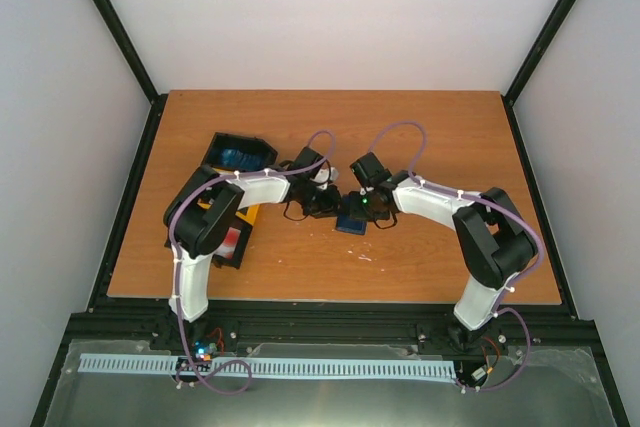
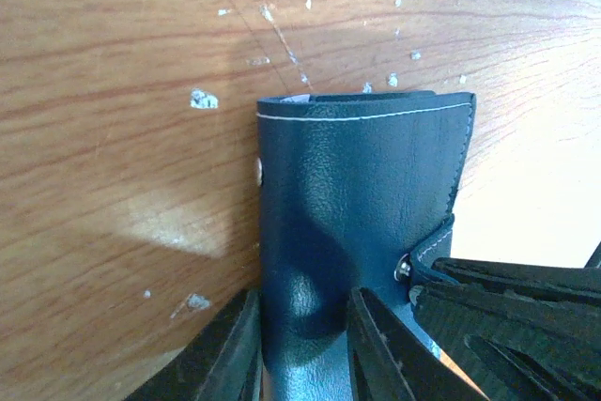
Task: Put the credit cards into the card holder
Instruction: Close the card holder at the center of the board.
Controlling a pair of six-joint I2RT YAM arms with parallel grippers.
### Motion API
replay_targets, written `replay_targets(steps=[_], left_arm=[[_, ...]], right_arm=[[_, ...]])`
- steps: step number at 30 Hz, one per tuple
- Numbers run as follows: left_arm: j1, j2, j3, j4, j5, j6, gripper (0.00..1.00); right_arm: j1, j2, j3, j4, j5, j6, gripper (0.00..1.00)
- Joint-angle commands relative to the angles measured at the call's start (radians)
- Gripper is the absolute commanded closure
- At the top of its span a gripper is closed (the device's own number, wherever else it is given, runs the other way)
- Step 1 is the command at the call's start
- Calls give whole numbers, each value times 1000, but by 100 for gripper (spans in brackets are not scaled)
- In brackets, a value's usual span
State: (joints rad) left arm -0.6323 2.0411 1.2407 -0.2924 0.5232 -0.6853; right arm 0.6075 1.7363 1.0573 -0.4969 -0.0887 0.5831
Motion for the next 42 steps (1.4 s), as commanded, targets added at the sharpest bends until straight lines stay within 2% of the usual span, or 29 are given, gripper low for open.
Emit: replay_targets(steps=[1, 12, 28, 38, 42], left_arm=[[-14, 110, -125, -30, -170, 9, 72], [-14, 60, -201, 85, -184, -28, 72], [-14, 71, -222, 116, -175, -12, 72], [-13, 63, -239, 124, -152, -19, 72], [-13, 62, -240, 159, -137, -19, 72]], right_arm=[[5, 1, -42, 47, -21, -23, 97], [6, 10, -6, -56, 118, 9, 97], [50, 62, 75, -156, 256, 33, 97], [55, 74, 58, -79, 181, 34, 97], [55, 74, 49, -45, 164, 31, 87]])
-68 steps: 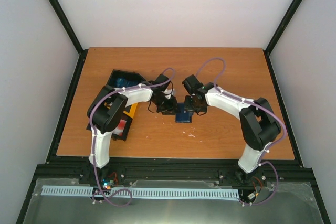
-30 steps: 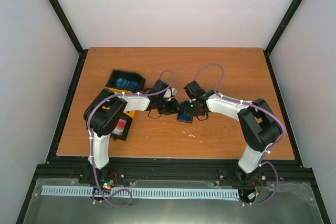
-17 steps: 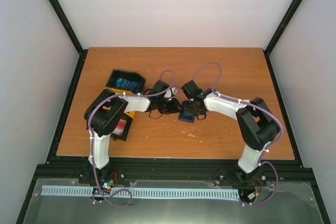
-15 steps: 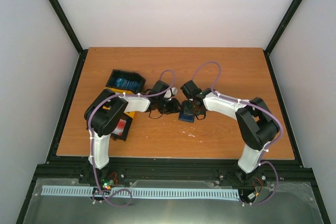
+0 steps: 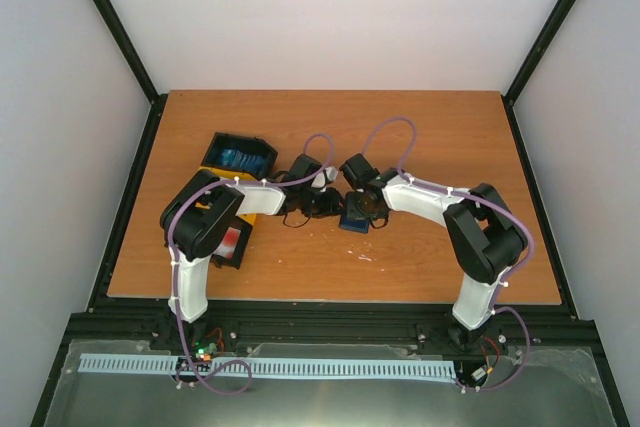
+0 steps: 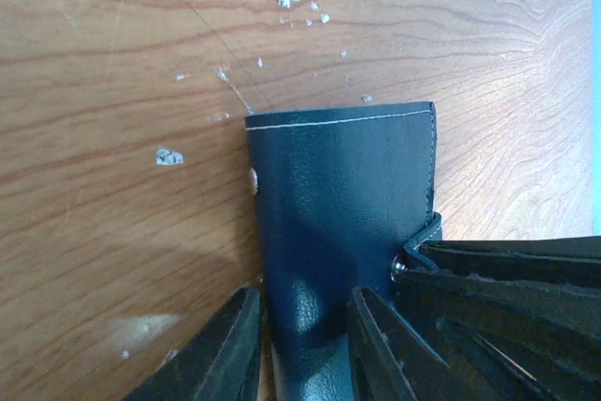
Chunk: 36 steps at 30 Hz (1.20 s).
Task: Put the credit cards into the card holder
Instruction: Close the card holder at the center of the board.
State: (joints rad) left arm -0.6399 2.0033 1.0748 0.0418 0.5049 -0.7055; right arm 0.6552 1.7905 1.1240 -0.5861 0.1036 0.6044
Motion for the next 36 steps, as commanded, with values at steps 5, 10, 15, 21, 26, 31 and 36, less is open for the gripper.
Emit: replay_targets(steps=[5, 10, 15, 21, 26, 31, 36], left_arm=[[-6, 98, -79, -172, -118, 2, 72], [-5, 100, -83, -167, -113, 2, 72], [-6, 98, -85, -165, -112, 2, 72], [-6, 98, -88, -164, -109, 2, 72], [-5, 96, -90, -165, -110, 3, 72], [-6, 94, -88, -165, -106, 4, 72], [-6, 91, -87, -164, -97, 6, 72]], right_arm=[[7, 3, -42, 85, -46, 17, 77], [7, -21, -54, 99, -34, 31, 76], [7, -49, -65, 109, -7, 50, 79], [7, -84, -93, 140, 18, 74, 76], [8, -145, -143, 217, -1, 76, 74], [7, -199, -184, 250, 19, 94, 75], [6, -221, -215, 244, 45, 157, 80]])
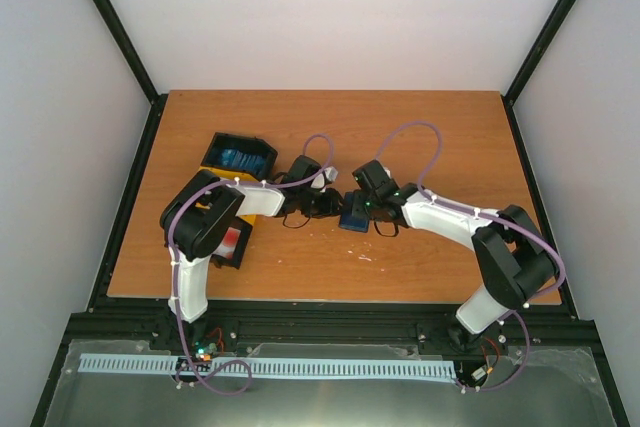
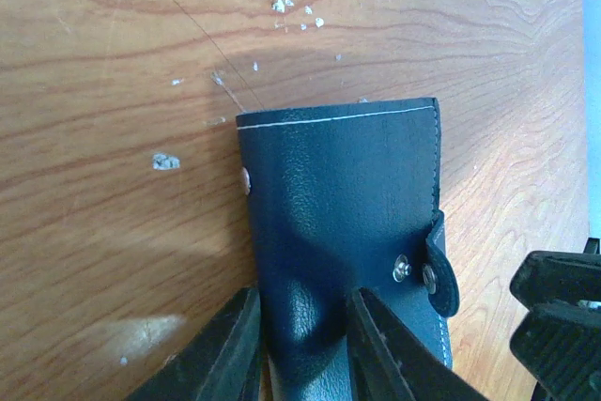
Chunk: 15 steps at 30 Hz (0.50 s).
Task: Put the credit cards into the card holder
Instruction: Close the card holder at the center of the board.
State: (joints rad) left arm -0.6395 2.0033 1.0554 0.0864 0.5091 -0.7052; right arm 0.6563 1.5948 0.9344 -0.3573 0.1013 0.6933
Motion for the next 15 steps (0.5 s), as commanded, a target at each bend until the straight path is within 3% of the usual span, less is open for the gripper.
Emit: replay_targets(steps=[1, 5, 15], left_arm=[[-6, 91, -67, -207, -96, 6, 72], [-6, 110, -66, -190, -52, -9, 68], [-6, 140, -56, -209, -75, -23, 68]], right_arm=[[3, -24, -35, 12, 50, 116, 82], [-1, -18, -81, 73, 20, 191, 87], [-13, 14, -77, 130, 17, 197, 86]])
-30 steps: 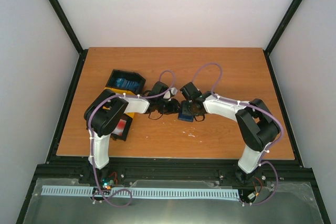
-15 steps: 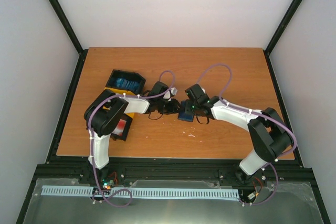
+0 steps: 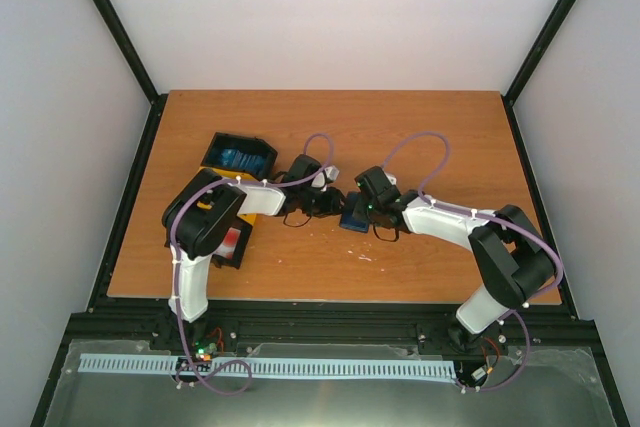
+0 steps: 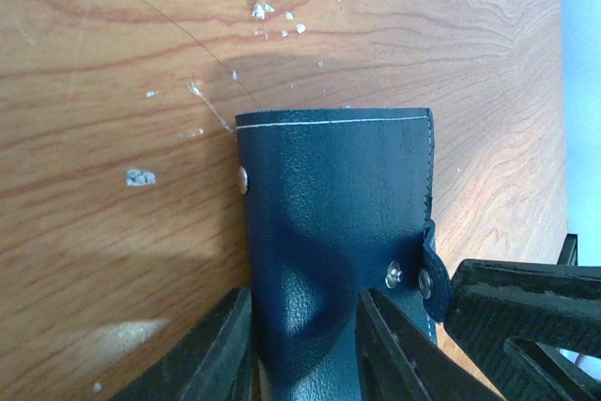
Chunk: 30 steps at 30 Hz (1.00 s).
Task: Put the credit cards into the card holder
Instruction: Close the card holder at the center of the board.
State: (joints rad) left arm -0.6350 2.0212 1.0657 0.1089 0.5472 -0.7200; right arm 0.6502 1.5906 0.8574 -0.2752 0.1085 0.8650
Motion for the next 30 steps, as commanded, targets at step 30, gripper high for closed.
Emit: replay_targets(steps=[30], left_arm=[[-11, 134, -70, -242, -119, 13, 77]], right_arm=[[-28, 77, -26, 140, -99, 29, 77]])
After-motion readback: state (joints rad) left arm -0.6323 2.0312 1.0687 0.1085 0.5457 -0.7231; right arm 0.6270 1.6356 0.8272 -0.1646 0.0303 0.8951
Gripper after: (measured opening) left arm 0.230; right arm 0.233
